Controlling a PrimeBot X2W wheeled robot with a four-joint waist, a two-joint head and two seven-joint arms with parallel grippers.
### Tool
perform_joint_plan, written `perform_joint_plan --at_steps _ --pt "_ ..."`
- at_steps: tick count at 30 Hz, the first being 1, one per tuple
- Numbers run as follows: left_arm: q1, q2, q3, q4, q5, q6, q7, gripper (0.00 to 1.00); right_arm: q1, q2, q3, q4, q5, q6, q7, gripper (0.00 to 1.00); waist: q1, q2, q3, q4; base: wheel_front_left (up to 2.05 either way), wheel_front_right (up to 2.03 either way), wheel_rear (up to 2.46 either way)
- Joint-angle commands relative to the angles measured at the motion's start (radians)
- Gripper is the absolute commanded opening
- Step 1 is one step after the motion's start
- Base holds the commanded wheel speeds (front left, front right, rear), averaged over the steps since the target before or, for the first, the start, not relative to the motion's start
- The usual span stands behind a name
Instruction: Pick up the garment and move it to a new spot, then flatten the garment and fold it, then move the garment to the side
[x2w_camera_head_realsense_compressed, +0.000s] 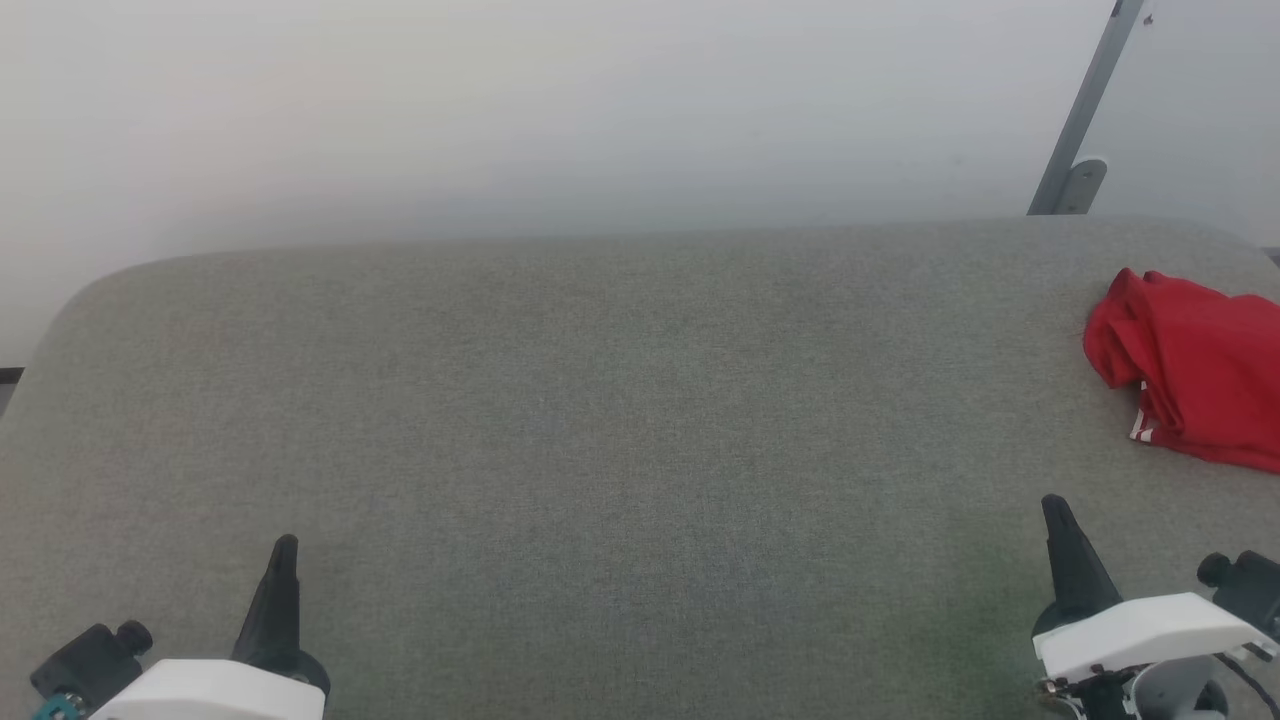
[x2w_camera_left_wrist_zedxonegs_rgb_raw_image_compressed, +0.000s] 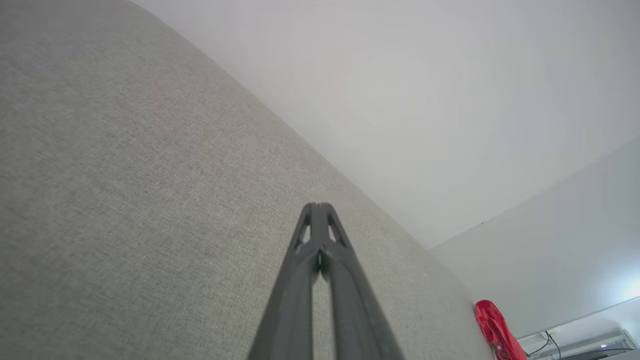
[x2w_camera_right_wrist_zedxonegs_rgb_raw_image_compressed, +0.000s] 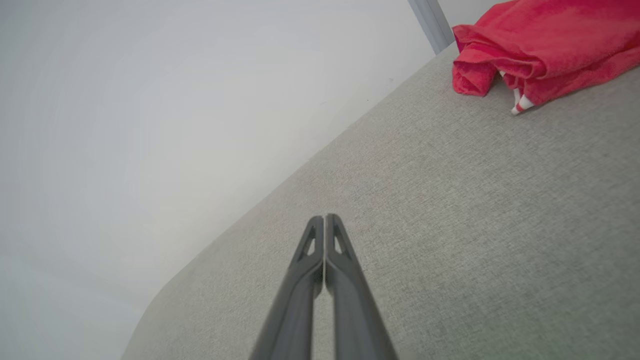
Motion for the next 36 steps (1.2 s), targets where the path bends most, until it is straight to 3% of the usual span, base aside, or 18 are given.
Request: perform_joint_plan --at_steps 1,36 --pt "-0.03 0.002 0.006 -0.008 -0.036 -0.001 0.009 0.0 -0.025 0.0 -0.005 -0.019 0.042 -0.001 0.01 0.0 0.0 0.0 0.0 0.0 0.0 0.0 0.0" --pt "-0.092 -0.05 0.009 0.013 -0.367 -0.002 0.106 0.0 -0.05 0.024 -0.026 -0.031 0.419 -0.001 0.106 0.0 0.0 0.0 0.004 0.001 0.0 0.0 0.0"
